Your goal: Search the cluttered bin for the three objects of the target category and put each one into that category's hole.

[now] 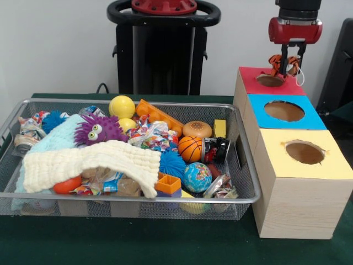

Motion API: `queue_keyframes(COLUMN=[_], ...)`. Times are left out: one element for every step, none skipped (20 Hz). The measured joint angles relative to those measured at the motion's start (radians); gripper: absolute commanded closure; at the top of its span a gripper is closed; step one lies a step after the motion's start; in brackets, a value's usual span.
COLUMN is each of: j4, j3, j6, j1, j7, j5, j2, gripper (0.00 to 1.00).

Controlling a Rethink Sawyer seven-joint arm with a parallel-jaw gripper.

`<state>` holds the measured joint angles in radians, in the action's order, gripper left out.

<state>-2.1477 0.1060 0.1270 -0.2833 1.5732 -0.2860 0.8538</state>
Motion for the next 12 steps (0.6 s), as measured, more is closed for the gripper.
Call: queue_keyframes(j4=[0.000, 0.000, 0.000, 0.000, 0.000, 0.000, 0.000, 0.000, 0.000, 0.000, 0.000, 0.000], j3=[0.000, 0.000, 0.000, 0.000, 0.000, 0.000, -0.001, -0.001, -0.002, -0.003, -0.003, -0.003], j6=[0.000, 0.000, 0.000, 0.000, 0.000, 0.000, 0.000, -0.001, -0.002, -0.004, -0.006, -0.009], j1=[0.004, 0.008, 0.012, 0.015, 0.020, 0.026, 0.031, 0.038, 0.049, 0.058, 0.066, 0.081], j7=[0.000, 0.000, 0.000, 0.000, 0.000, 0.000, 0.000, 0.000, 0.000, 0.000, 0.000, 0.000], j5=[0.000, 0.000, 0.000, 0.000, 0.000, 0.000, 0.000, 0.000, 0.000, 0.000, 0.000, 0.000], j2=[0.000, -0.001, -0.001, -0.001, -0.001, -0.001, -0.002, -0.002, -0.002, -0.002, -0.002, -0.002], gripper=[1.00, 1.00, 1.00, 1.00, 1.00, 1.00, 1.00, 1.00, 1.00, 1.00, 1.00, 1.00])
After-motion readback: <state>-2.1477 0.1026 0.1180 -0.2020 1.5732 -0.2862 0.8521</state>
